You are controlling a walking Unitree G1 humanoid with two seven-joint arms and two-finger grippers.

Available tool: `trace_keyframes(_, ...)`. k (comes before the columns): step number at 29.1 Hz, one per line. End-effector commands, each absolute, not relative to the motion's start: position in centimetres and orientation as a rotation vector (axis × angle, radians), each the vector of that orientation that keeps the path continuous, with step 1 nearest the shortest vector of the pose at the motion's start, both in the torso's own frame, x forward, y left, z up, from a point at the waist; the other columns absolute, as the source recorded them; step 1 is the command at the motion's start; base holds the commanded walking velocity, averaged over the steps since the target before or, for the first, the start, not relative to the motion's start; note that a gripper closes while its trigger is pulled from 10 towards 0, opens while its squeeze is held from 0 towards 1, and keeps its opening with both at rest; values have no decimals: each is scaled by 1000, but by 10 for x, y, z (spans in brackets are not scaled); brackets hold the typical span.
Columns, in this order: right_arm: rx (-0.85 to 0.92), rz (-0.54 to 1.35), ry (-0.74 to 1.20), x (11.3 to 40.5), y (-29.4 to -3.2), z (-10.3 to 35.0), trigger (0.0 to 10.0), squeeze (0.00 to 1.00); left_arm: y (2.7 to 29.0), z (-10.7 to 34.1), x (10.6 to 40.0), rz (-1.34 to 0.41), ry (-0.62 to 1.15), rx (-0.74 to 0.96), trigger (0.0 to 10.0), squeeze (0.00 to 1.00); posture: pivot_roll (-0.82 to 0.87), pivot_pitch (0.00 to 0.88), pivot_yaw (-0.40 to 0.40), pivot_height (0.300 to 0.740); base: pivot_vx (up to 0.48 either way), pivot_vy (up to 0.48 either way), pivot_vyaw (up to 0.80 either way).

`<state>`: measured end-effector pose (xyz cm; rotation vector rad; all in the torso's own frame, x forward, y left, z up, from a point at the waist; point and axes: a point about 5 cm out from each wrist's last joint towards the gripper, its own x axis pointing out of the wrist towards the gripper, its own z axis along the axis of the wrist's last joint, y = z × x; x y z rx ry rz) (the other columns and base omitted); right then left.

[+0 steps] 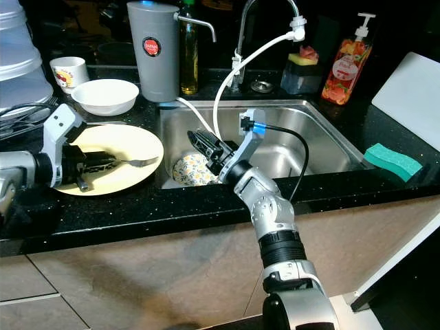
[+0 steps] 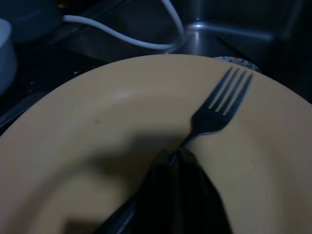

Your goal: Kitchen organization

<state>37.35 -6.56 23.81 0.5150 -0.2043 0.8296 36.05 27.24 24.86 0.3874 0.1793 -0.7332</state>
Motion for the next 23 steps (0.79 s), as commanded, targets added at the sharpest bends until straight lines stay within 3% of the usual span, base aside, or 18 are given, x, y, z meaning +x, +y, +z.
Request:
trace_keyframes(1, 519, 815, -196, 374, -70, 237, 10000, 0, 270, 251, 363, -724, 147, 370, 0, 0, 102, 66, -102, 740, 0, 0, 0)
trace_keyframes(9, 563, 813, -216, 374, -71, 244, 10000, 0, 251, 295, 364, -747, -137, 240, 0, 0, 103, 63, -101, 740, 0, 0, 0)
trace_keyframes(14, 585, 817, -226, 374, -70, 247, 10000, 0, 240, 308, 361, -785, -225, 183, 0, 0, 105, 59, -100, 740, 0, 0, 0)
trace_keyframes(19, 582, 836, -230, 373, -69, 249, 10000, 0, 243, 287, 361, -794, -79, 358, 0, 0, 104, 49, -103, 740, 0, 0, 0)
trace_keyframes(23, 577, 851, -224, 373, -67, 248, 10000, 0, 257, 283, 365, -710, -80, 337, 0, 27, 108, 43, -109, 740, 0, 0, 0)
